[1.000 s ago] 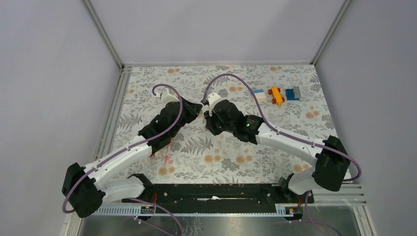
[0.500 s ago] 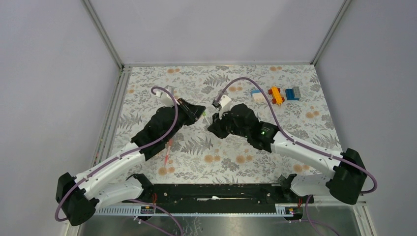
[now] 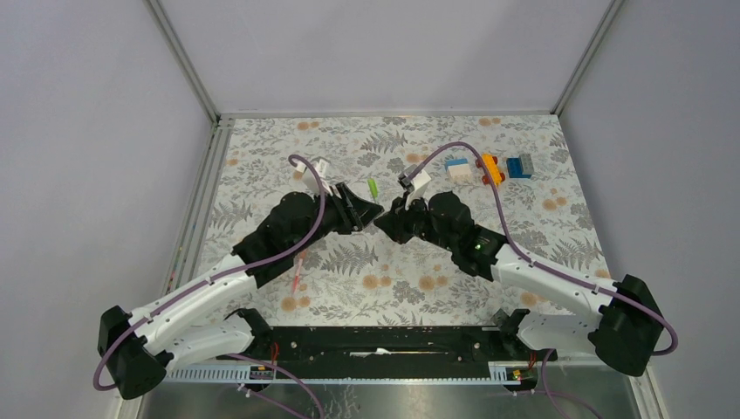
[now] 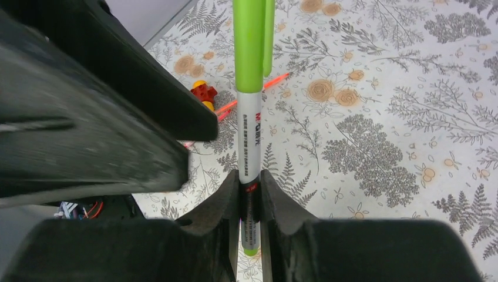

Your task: Insert the pens into the pen caps

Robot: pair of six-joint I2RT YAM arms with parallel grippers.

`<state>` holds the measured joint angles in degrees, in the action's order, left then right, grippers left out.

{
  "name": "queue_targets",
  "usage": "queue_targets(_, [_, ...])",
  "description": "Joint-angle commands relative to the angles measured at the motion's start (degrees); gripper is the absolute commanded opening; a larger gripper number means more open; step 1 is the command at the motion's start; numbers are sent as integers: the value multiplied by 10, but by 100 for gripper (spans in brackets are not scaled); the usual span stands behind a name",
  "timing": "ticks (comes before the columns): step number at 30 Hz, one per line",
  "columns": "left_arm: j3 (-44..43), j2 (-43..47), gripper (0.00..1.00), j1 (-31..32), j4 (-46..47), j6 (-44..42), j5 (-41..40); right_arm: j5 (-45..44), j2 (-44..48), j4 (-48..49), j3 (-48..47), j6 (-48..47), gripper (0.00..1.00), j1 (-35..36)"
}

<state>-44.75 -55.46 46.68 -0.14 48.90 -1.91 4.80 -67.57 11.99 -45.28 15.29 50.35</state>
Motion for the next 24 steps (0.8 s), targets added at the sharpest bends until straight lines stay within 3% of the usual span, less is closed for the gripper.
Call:
queue_targets(1, [-63, 26, 49, 3, -28, -31, 0, -39, 15, 37, 25, 23, 0, -6])
queue_targets(9, [-109, 111, 80, 1, -181, -91, -94, -99, -7, -18, 21, 28, 0, -31])
queue_targets(17, [-168, 149, 91, 1, -373, -178, -208, -154, -150, -106, -82, 53, 0, -100])
queue_targets(24, [-134, 177, 99, 2, -416, -229, -254, -173, -296, -177, -187, 59, 0, -133])
